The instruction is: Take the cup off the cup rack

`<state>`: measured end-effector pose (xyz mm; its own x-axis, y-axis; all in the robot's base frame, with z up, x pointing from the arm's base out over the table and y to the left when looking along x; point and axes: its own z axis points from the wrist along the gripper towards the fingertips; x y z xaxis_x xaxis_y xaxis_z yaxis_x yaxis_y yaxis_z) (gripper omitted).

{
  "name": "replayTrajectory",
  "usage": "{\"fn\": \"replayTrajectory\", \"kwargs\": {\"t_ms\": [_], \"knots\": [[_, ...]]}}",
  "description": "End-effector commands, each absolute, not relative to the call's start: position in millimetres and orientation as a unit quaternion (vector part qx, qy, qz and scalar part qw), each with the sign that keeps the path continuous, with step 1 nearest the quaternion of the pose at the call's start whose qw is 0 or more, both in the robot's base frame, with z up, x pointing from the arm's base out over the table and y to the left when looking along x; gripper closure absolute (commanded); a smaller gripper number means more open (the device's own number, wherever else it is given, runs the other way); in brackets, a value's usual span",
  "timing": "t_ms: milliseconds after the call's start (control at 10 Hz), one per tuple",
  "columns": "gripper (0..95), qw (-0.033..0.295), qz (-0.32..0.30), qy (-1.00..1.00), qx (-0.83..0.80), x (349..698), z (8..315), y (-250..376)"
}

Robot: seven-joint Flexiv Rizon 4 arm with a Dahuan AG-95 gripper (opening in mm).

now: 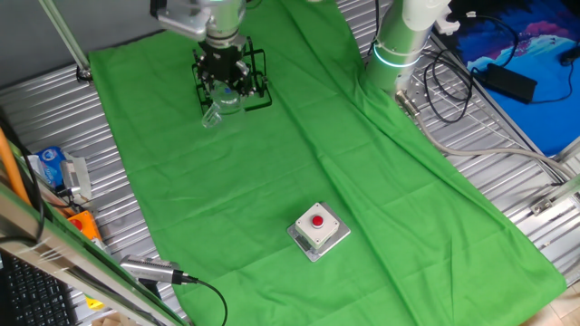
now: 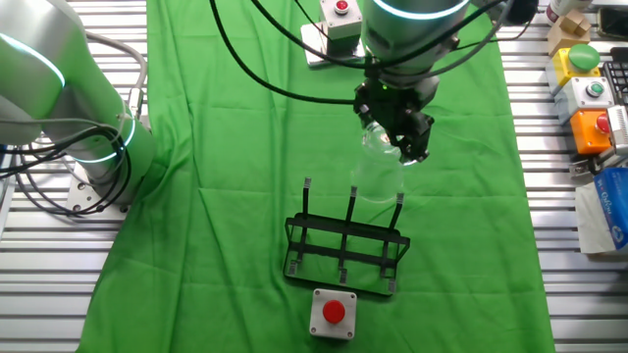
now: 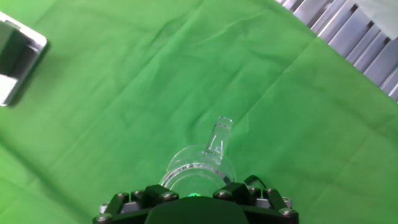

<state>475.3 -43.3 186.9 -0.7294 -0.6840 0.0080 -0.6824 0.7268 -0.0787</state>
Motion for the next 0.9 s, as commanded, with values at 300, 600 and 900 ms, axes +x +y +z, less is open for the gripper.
{"fn": "replayTrajectory", "kwargs": {"t_ms": [300, 600, 900], "knots": [[95.0, 0.003, -0.045, 0.919, -0.393, 473.6, 187.5, -43.8], [95.0, -0.016, -0.053, 0.913, -0.403, 473.0, 188.1, -48.3], [95.0, -0.079, -0.077, 0.878, -0.465, 473.0, 188.1, -48.3]]}}
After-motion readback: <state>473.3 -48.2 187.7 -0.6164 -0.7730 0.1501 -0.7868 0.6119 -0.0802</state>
